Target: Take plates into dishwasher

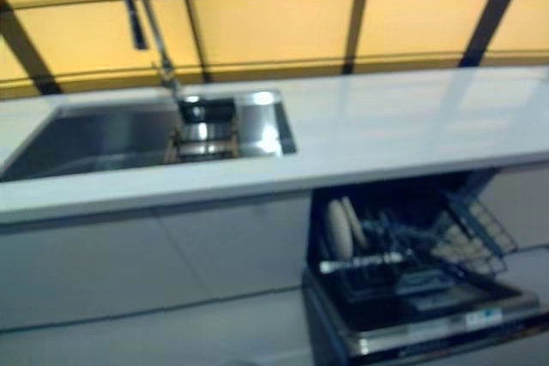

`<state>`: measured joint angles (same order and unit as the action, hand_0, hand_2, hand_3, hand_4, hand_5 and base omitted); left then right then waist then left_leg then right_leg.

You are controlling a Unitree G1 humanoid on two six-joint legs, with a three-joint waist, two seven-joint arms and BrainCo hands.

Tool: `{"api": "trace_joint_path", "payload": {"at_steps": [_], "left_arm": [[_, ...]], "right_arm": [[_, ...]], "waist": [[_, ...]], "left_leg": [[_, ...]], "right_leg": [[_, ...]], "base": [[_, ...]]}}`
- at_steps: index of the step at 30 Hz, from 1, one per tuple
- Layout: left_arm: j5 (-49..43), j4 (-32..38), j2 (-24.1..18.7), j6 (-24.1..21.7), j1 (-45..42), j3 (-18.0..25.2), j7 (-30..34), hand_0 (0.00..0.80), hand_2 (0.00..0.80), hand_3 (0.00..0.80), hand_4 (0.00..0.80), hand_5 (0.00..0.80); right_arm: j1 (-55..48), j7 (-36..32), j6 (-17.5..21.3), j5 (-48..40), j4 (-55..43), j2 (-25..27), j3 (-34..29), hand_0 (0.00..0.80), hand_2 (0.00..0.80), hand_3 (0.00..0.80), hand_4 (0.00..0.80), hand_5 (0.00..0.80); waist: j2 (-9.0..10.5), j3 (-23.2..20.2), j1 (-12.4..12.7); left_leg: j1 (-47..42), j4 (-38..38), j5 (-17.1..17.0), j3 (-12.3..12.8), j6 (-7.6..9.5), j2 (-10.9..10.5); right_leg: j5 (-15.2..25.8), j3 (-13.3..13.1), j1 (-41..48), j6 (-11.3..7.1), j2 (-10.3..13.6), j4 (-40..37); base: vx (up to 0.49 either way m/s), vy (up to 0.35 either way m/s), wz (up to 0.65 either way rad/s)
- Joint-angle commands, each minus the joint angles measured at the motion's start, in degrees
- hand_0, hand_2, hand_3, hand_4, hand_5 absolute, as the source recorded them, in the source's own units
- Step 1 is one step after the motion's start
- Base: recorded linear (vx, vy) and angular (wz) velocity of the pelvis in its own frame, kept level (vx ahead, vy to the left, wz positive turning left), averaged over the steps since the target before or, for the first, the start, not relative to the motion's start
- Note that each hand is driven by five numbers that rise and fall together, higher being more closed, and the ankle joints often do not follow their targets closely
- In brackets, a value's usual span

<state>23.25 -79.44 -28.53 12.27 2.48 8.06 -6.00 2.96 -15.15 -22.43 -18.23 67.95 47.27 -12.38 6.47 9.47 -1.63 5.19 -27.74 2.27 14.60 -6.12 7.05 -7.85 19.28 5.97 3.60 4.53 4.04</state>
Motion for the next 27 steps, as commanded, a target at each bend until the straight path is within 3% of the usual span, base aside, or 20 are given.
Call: {"api": "trace_joint_path", "payload": {"at_steps": [1,3,5,8,9,12,17,19,21,22,24,25,27], "left_arm": [[3.56,2.94,1.78,-3.36,3.35,-2.64,-0.51,0.000,0.000,0.000,0.000,0.000],[3.29,3.00,3.22,-3.96,4.21,-3.54,-0.17,0.000,0.000,0.000,0.000,0.000],[0.61,2.22,4.23,-4.58,5.35,-4.24,1.17,0.000,0.000,0.000,0.000,0.000],[0.21,2.24,4.41,-4.58,5.47,-5.05,1.38,0.000,0.000,0.000,0.000,0.000],[0.59,2.22,4.85,-5.02,5.11,-5.61,1.27,0.000,0.000,0.000,0.000,0.000],[0.04,1.82,4.57,-6.24,4.49,-5.87,0.95,0.000,0.000,0.000,0.000,0.000],[-1.62,1.95,2.26,-7.06,3.93,-6.37,0.71,0.000,0.000,0.000,0.000,0.000],[-2.74,2.03,1.60,-6.64,3.98,-6.79,0.12,0.000,0.000,0.000,0.000,0.000],[-3.35,2.08,1.25,-5.99,4.02,-6.97,0.33,0.000,0.000,0.000,0.000,0.000],[-3.82,2.21,0.71,-4.59,3.77,-7.23,0.82,0.000,0.000,0.000,0.000,0.000],[-2.91,1.46,0.32,-3.59,3.13,-6.51,1.09,0.000,0.000,0.000,0.000,0.000],[-2.53,1.12,0.04,-2.87,2.61,-5.84,1.58,0.000,0.000,0.000,0.000,0.000],[-2.54,0.67,-0.11,-2.26,2.24,-5.49,2.02,0.000,0.000,0.000,0.000,0.000]], "right_arm": [[-0.77,0.93,1.25,-7.26,1.20,-0.20,-3.68,0.000,0.000,0.000,0.000,0.000],[-1.64,1.03,1.03,-8.11,0.26,-1.32,-4.55,0.000,0.000,0.000,0.000,0.000],[-2.89,1.23,0.81,-8.64,0.18,-1.97,-5.46,0.000,0.000,0.000,0.000,0.000],[-3.40,1.27,0.81,-8.35,0.42,-2.08,-5.71,0.000,0.000,0.000,0.000,0.000],[-3.04,1.71,0.77,-7.98,1.07,-1.73,-5.63,0.000,0.000,0.000,0.000,0.000],[-1.62,2.28,0.15,-8.10,3.16,-1.39,-5.13,0.000,0.000,0.000,0.000,0.000],[-0.96,-0.06,-0.77,-4.74,3.84,0.63,-3.73,0.000,0.000,0.000,0.000,0.000],[-1.82,-0.11,-0.30,-3.25,3.72,0.81,-3.39,0.000,0.000,0.000,0.000,0.000],[-2.23,-0.33,0.41,-2.82,3.56,0.89,-3.30,0.000,0.000,0.000,0.000,0.000],[-3.05,0.40,-1.45,-4.14,2.31,0.93,-3.94,0.000,0.000,0.000,0.000,0.000],[-2.55,0.47,-2.09,-4.32,1.87,0.05,-4.86,0.000,0.000,0.000,0.000,0.000],[-2.53,1.15,-2.04,-5.42,2.17,-0.96,-5.24,0.000,0.000,0.000,0.000,0.000],[-2.76,1.40,-1.88,-6.47,2.67,-1.76,-5.74,0.000,0.000,0.000,0.000,0.000]], "waist": [[-1.37,-4.87,-2.86],[-2.54,-6.07,-3.83],[-3.94,-7.18,-5.09],[-4.15,-7.22,-5.80],[-4.40,-6.90,-5.65],[-3.44,-5.39,-4.95],[-2.22,-4.32,-4.78],[-1.42,-4.05,-5.31],[-1.72,-3.73,-5.78],[-2.40,-3.23,-6.50],[-2.91,-3.17,-5.03],[-3.07,-3.19,-4.37],[-3.11,-3.19,-4.05]], "left_leg": [[-11.72,13.48,-2.20,-2.34,2.14,-0.34],[-15.30,16.25,-2.24,-3.04,1.36,-1.48],[-17.98,22.69,-0.97,-1.10,1.43,-2.98],[-19.26,26.82,1.84,-0.51,1.90,-4.18],[-19.43,28.95,3.16,-2.50,2.35,-5.54],[-18.18,29.52,5.34,-4.77,4.75,-8.03],[-18.04,30.56,4.94,-6.53,5.94,-10.67],[-17.77,31.17,4.18,-7.88,6.53,-12.58],[-17.32,31.41,3.52,-8.17,6.82,-12.61],[-16.58,31.20,3.02,-7.49,7.05,-11.68],[-14.31,30.31,2.01,-2.75,6.88,-9.38],[-13.49,29.70,1.90,-1.42,6.73,-8.10],[-13.16,29.25,1.93,-1.11,6.61,-7.32]], "right_leg": [[6.98,-1.61,-4.34,-3.84,-3.77,-2.32],[7.54,0.84,-5.82,-3.68,-4.61,-1.99],[7.31,4.36,-8.63,-3.52,-5.47,0.04],[8.00,5.99,-11.44,-4.25,-4.70,2.04],[8.26,6.10,-13.09,-4.67,-4.63,3.56],[12.42,5.14,-15.62,-7.01,-3.66,4.68],[16.52,4.17,-16.28,-8.88,-4.14,1.25],[20.25,3.55,-17.60,-10.39,-4.07,0.78],[20.05,1.46,-18.55,-10.51,-4.25,3.20],[19.42,-2.29,-19.60,-11.16,-3.68,7.75],[17.93,-0.55,-17.05,-11.64,2.58,11.14],[17.79,-1.69,-15.24,-12.06,5.14,10.77],[18.15,-3.50,-13.91,-12.36,6.76,10.04]], "base": [[-0.243,0.101,0.93],[-0.237,0.087,0.79],[-0.217,0.082,0.77],[-0.146,0.091,0.77],[-0.244,0.119,0.44],[-0.233,0.118,0.27],[-0.120,0.091,0.13],[-0.098,0.092,-0.14],[-0.141,0.072,-0.26],[-0.268,0.057,-0.20],[-0.286,-0.048,-0.13],[-0.164,-0.110,-0.49],[-0.108,-0.157,-0.54]]}}
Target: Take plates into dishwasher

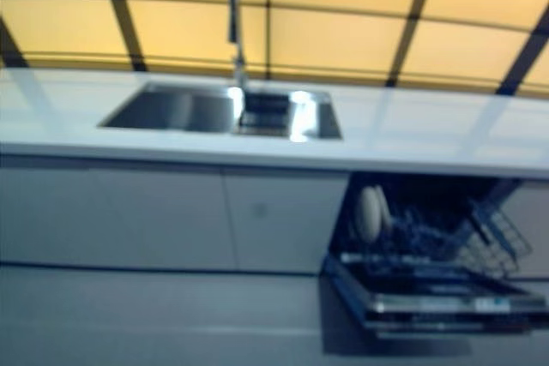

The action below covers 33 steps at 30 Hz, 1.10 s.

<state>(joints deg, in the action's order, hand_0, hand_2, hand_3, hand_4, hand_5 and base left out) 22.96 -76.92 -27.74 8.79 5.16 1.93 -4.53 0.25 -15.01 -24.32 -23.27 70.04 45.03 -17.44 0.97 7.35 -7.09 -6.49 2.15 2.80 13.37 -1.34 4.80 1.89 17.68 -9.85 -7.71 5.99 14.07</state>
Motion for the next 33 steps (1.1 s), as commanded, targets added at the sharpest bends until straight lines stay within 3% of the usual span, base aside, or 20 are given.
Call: {"api": "trace_joint_path", "payload": {"at_steps": [1,3,5,10,12,13,15,16,18,21,23,24,25,27,29,33], "left_arm": [[-2.29,-2.61,-1.12,1.70,-0.98,1.04,0.99,0.000,0.000,0.000,0.000,0.000],[-2.22,-3.76,-1.53,2.85,-2.15,1.91,1.46,0.000,0.000,0.000,0.000,0.000],[-1.68,-3.95,-1.60,3.07,-2.66,2.35,1.11,0.000,0.000,0.000,0.000,0.000],[1.40,-2.53,-0.72,1.69,-3.00,4.09,-0.29,0.000,0.000,0.000,0.000,0.000],[2.06,-2.22,-0.43,1.05,-2.84,4.27,-0.39,0.000,0.000,0.000,0.000,0.000],[3.87,-1.55,0.10,0.49,-2.57,3.62,-0.50,0.000,0.000,0.000,0.000,0.000],[5.99,-0.38,1.23,-0.40,-2.21,4.42,-0.83,0.000,0.000,0.000,0.000,0.000],[6.21,-0.11,1.33,-0.29,-2.13,4.49,-0.91,0.000,0.000,0.000,0.000,0.000],[8.44,0.69,2.71,-0.50,0.38,3.21,-0.74,0.000,0.000,0.000,0.000,0.000],[7.67,0.19,5.01,-1.74,0.83,1.58,0.06,0.000,0.000,0.000,0.000,0.000],[9.56,0.67,6.81,-2.27,-0.36,1.08,-0.65,0.000,0.000,0.000,0.000,0.000],[9.73,0.76,7.06,-2.26,-0.51,1.04,-0.75,0.000,0.000,0.000,0.000,0.000],[9.31,0.73,8.40,-2.21,-0.87,1.29,-0.35,0.000,0.000,0.000,0.000,0.000],[8.87,1.01,8.90,-2.31,-0.98,1.50,-0.16,0.000,0.000,0.000,0.000,0.000],[10.22,2.27,9.27,-1.96,-1.17,-0.81,0.44,0.000,0.000,0.000,0.000,0.000],[9.72,1.87,8.95,-4.37,-2.36,-1.07,1.02,0.000,0.000,0.000,0.000,0.000]], "right_arm": [[-0.48,1.22,0.32,-3.08,1.01,-0.67,-1.31,0.000,0.000,0.000,0.000,0.000],[-0.65,1.50,1.82,-4.90,2.22,-4.07,-1.35,0.000,0.000,0.000,0.000,0.000],[-0.49,1.85,3.35,-5.63,3.02,-5.87,-0.89,0.000,0.000,0.000,0.000,0.000],[1.74,4.00,5.25,-11.16,3.16,-10.74,0.92,0.000,0.000,0.000,0.000,0.000],[2.05,4.62,5.58,-13.52,2.93,-11.58,1.30,0.000,0.000,0.000,0.000,0.000],[1.76,5.58,7.59,-15.39,2.12,-13.29,1.64,0.000,0.000,0.000,0.000,0.000],[1.89,4.52,7.93,-19.16,0.50,-15.01,2.29,0.000,0.000,0.000,0.000,0.000],[1.93,4.53,7.99,-19.46,0.33,-15.16,2.42,0.000,0.000,0.000,0.000,0.000],[3.31,5.41,11.37,-25.09,0.49,-17.00,4.35,0.000,0.000,0.000,0.000,0.000],[3.96,5.17,14.35,-29.43,1.11,-17.97,4.35,0.000,0.000,0.000,0.000,0.000],[4.96,4.09,14.65,-30.76,1.18,-18.13,4.48,0.000,0.000,0.000,0.000,0.000],[5.09,4.01,14.73,-30.88,1.26,-18.15,4.51,0.000,0.000,0.000,0.000,0.000],[5.85,4.33,15.85,-31.23,1.70,-18.55,4.70,0.000,0.000,0.000,0.000,0.000],[6.70,5.00,16.13,-31.17,1.69,-18.63,4.87,0.000,0.000,0.000,0.000,0.000],[7.63,5.84,17.97,-30.50,1.61,-19.15,5.51,0.000,0.000,0.000,0.000,0.000],[8.23,5.17,18.48,-32.41,2.90,-19.26,4.77,0.000,0.000,0.000,0.000,0.000]], "waist": [[2.48,-1.36,1.76],[3.05,-2.11,2.47],[3.64,-2.20,2.85],[4.58,-1.56,4.41],[4.52,-1.45,4.35],[4.57,-0.89,4.21],[3.88,-0.57,5.32],[3.71,-0.50,5.30],[2.10,-0.26,5.35],[1.22,-0.26,5.62],[0.81,-0.40,6.35],[0.74,-0.36,6.36],[0.68,-0.19,6.60],[0.55,-0.02,6.91],[-0.80,0.61,7.13],[-1.90,1.11,7.93]], "left_leg": [[-0.70,-1.25,1.04,-0.11,1.59,-4.18],[0.77,-2.96,1.06,-0.20,0.75,-1.83],[1.23,-4.04,1.34,0.09,0.13,-0.48],[2.39,-7.31,2.80,0.43,-2.50,3.84],[2.59,-7.70,3.05,-0.35,-2.66,4.58],[3.90,-9.71,3.81,-2.03,-2.61,5.56],[5.21,-9.49,1.60,-1.91,-3.54,7.46],[5.24,-9.28,1.26,-1.98,-3.77,7.72],[6.57,-4.77,-3.56,-2.00,-5.43,9.58],[6.39,0.99,-7.87,-2.28,-6.56,10.23],[7.25,2.67,-9.88,-3.81,-7.65,9.71],[7.33,2.58,-9.92,-3.92,-7.72,9.55],[7.77,1.08,-9.16,-3.61,-7.26,8.09],[8.05,-0.33,-7.83,-4.35,-6.47,6.80],[7.93,0.66,-8.60,-4.18,-6.30,6.22],[7.46,1.77,-8.36,-4.78,-5.60,4.89]], "right_leg": [[9.61,-4.42,3.50,-1.32,7.19,-1.55],[13.94,-9.05,5.72,-3.17,12.04,-4.87],[16.58,-10.34,5.91,-4.42,14.17,-6.64],[20.87,-8.10,3.78,-6.96,18.86,-13.51],[19.56,-9.03,3.16,-6.66,18.35,-13.49],[16.50,-11.09,1.91,-6.03,17.49,-10.29],[11.53,-7.87,3.52,-5.71,16.59,-9.75],[10.98,-7.57,3.79,-5.65,16.31,-9.71],[5.68,-6.83,4.53,-4.99,12.72,-9.14],[2.93,-6.05,6.37,-4.55,9.45,-10.22],[3.41,-4.71,9.47,-3.65,7.39,-15.03],[3.54,-4.63,9.86,-3.51,7.12,-15.60],[3.43,-5.03,10.65,-2.79,6.42,-16.40],[3.06,-5.63,10.30,-2.61,6.61,-15.61],[2.55,-5.11,9.08,-2.60,6.96,-13.42],[2.56,-4.28,9.49,-2.58,7.13,-13.90]], "base": [[-0.152,-0.302,-0.39],[-0.176,-0.413,-0.37],[-0.145,-0.363,-0.36],[-0.174,-0.416,-0.22],[-0.121,-0.315,-0.15],[-0.161,-0.331,-0.05],[-0.183,-0.238,0.24],[-0.197,-0.149,0.21],[-0.287,-0.169,0.04],[-0.095,-0.152,0.20],[-0.037,-0.109,0.37],[-0.088,-0.113,0.14],[-0.078,-0.074,-0.03],[-0.115,-0.048,-0.03],[-0.136,-0.045,-0.02],[-0.072,-0.063,0.02]]}}
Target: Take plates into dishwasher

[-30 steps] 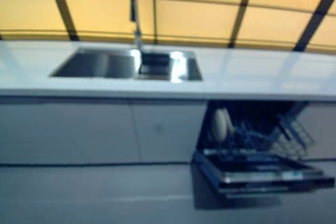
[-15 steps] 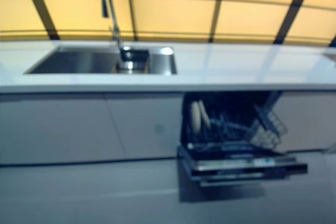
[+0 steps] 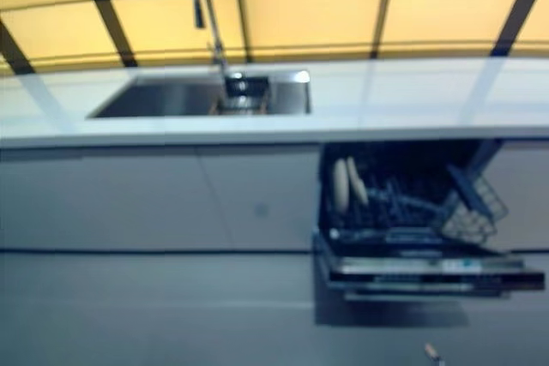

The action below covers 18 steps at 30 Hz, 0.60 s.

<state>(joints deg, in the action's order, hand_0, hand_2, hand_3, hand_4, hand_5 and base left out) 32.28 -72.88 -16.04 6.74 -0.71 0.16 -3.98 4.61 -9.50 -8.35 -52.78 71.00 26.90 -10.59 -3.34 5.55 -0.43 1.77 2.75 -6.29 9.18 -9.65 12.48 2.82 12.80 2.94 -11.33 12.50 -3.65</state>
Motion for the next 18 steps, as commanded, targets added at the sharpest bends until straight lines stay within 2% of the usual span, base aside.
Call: {"api": "trace_joint_path", "payload": {"at_steps": [1,5,9,17,18], "left_arm": [[0.38,-1.85,-2.81,-2.41,3.13,0.80,0.44,0.000,0.000,0.000,0.000,0.000],[-0.25,-1.93,-2.96,-3.25,1.27,1.13,0.91,0.000,0.000,0.000,0.000,0.000],[-0.47,-1.97,-2.45,-3.89,0.51,0.75,1.89,0.000,0.000,0.000,0.000,0.000],[1.88,-0.75,0.78,-5.26,1.49,-2.50,5.00,0.000,0.000,0.000,0.000,0.000],[2.65,-0.48,1.69,-5.56,1.39,-3.20,5.42,0.000,0.000,0.000,0.000,0.000]], "right_arm": [[4.04,-0.31,2.47,-3.58,2.02,-1.06,-2.41,0.000,0.000,0.000,0.000,0.000],[4.50,-0.88,2.82,-7.10,1.82,-1.29,-3.04,0.000,0.000,0.000,0.000,0.000],[5.42,-2.27,2.91,-11.78,1.39,-0.75,-3.84,0.000,0.000,0.000,0.000,0.000],[10.36,-2.51,3.24,-24.30,-1.41,2.00,-6.43,0.000,0.000,0.000,0.000,0.000],[11.36,-1.91,4.02,-26.37,-2.05,2.69,-6.77,0.000,0.000,0.000,0.000,0.000]], "waist": [[2.16,2.91,1.36],[1.05,2.77,1.84],[-0.34,3.30,1.82],[-5.56,6.10,0.90],[-6.73,6.67,0.76]], "left_leg": [[-1.03,1.43,0.94,-0.69,2.85,-3.15],[-1.40,1.59,1.69,-1.87,3.30,-4.38],[-1.13,1.53,1.60,-1.40,3.27,-4.88],[1.08,0.24,0.88,-0.26,3.16,-7.06],[1.57,-0.53,1.03,-0.03,3.16,-7.62]], "right_leg": [[1.80,0.83,-3.13,1.01,0.59,3.31],[1.07,0.90,-3.07,1.52,0.58,3.64],[0.38,1.46,-3.26,2.09,0.87,4.06],[-0.75,1.45,-5.52,3.02,2.64,6.11],[-0.93,1.25,-5.93,3.16,3.12,6.56]], "base": [[-0.057,-0.042,0.02],[-0.021,-0.010,0.03],[-0.037,0.036,0.01],[-0.086,0.122,0.04],[-0.048,0.152,0.03]]}}
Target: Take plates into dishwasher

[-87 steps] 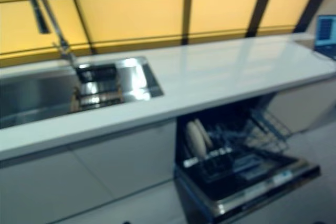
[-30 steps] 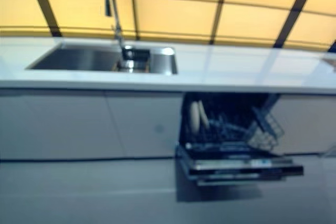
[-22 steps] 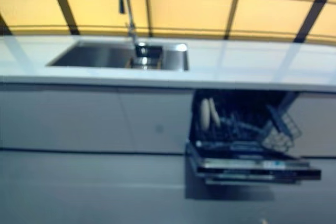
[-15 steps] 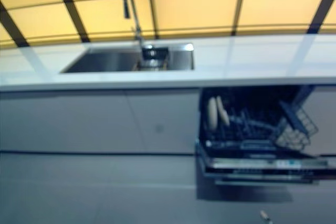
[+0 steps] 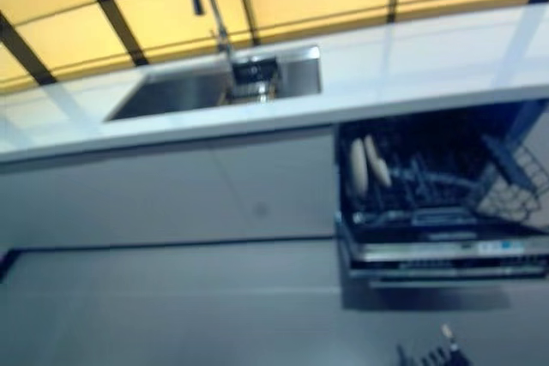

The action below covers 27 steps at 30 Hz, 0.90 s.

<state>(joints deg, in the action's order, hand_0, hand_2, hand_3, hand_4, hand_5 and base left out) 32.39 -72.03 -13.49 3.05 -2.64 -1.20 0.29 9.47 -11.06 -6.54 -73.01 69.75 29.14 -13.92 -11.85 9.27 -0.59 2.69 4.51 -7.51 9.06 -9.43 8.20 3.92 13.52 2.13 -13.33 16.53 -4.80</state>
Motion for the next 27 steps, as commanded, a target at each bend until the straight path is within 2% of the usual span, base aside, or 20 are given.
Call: {"api": "trace_joint_path", "payload": {"at_steps": [1,6,12,15,21,27], "left_arm": [[2.61,-1.27,-0.59,-1.96,3.19,-2.05,1.31,0.000,0.000,0.000,0.000,0.000],[3.87,-1.22,1.38,-3.17,1.18,-4.19,2.46,0.000,0.000,0.000,0.000,0.000],[5.17,-0.97,2.46,-3.77,0.66,-5.78,3.85,0.000,0.000,0.000,0.000,0.000],[5.65,-0.60,2.69,-3.79,0.71,-6.35,4.18,0.000,0.000,0.000,0.000,0.000],[7.41,1.57,2.32,-3.86,1.65,-8.59,4.42,0.000,0.000,0.000,0.000,0.000],[8.96,4.18,1.31,-2.65,1.23,-8.96,3.80,0.000,0.000,0.000,0.000,0.000]], "right_arm": [[6.82,-0.16,2.44,-7.25,-0.89,0.74,-3.67,0.000,0.000,0.000,0.000,0.000],[9.55,0.97,3.81,-10.77,-2.51,3.15,-4.60,0.000,0.000,0.000,0.000,0.000],[12.89,-0.14,4.41,-10.95,-3.61,5.40,-3.95,0.000,0.000,0.000,0.000,0.000],[14.02,-0.73,4.51,-11.35,-4.17,6.15,-3.52,0.000,0.000,0.000,0.000,0.000],[20.95,-0.39,4.64,-14.05,-5.88,11.51,-3.10,0.000,0.000,0.000,0.000,0.000],[27.02,-1.74,5.37,-15.35,-8.48,13.38,-1.35,0.000,0.000,0.000,0.000,0.000]], "waist": [[1.41,3.10,0.91],[-1.58,3.92,0.69],[-3.77,5.35,0.26],[-4.16,6.24,0.07],[-4.95,10.42,0.35],[-4.82,12.09,1.41]], "left_leg": [[0.78,-2.50,2.30,0.13,2.94,-3.57],[1.25,-3.59,2.51,0.76,2.89,-4.97],[2.45,-6.03,3.22,1.03,3.05,-5.90],[3.22,-7.56,3.45,1.51,2.91,-5.49],[8.54,-15.96,5.58,1.36,2.95,-5.03],[11.29,-19.88,6.61,1.11,3.32,-4.78]], "right_leg": [[-2.08,0.49,-5.19,5.19,-0.76,7.79],[-2.40,0.53,-5.61,5.53,0.20,8.21],[-3.63,-0.03,-7.09,6.44,0.72,10.58],[-4.36,0.16,-8.23,6.89,1.15,12.52],[-7.90,-0.19,-14.39,8.41,3.26,22.37],[-9.48,-0.66,-17.69,9.09,3.74,27.47]], "base": [[-0.031,0.145,0.00],[0.019,0.141,0.00],[0.006,0.093,-0.01],[-0.044,0.028,0.00],[-0.117,-0.024,0.11],[-0.063,-0.025,0.11]]}}
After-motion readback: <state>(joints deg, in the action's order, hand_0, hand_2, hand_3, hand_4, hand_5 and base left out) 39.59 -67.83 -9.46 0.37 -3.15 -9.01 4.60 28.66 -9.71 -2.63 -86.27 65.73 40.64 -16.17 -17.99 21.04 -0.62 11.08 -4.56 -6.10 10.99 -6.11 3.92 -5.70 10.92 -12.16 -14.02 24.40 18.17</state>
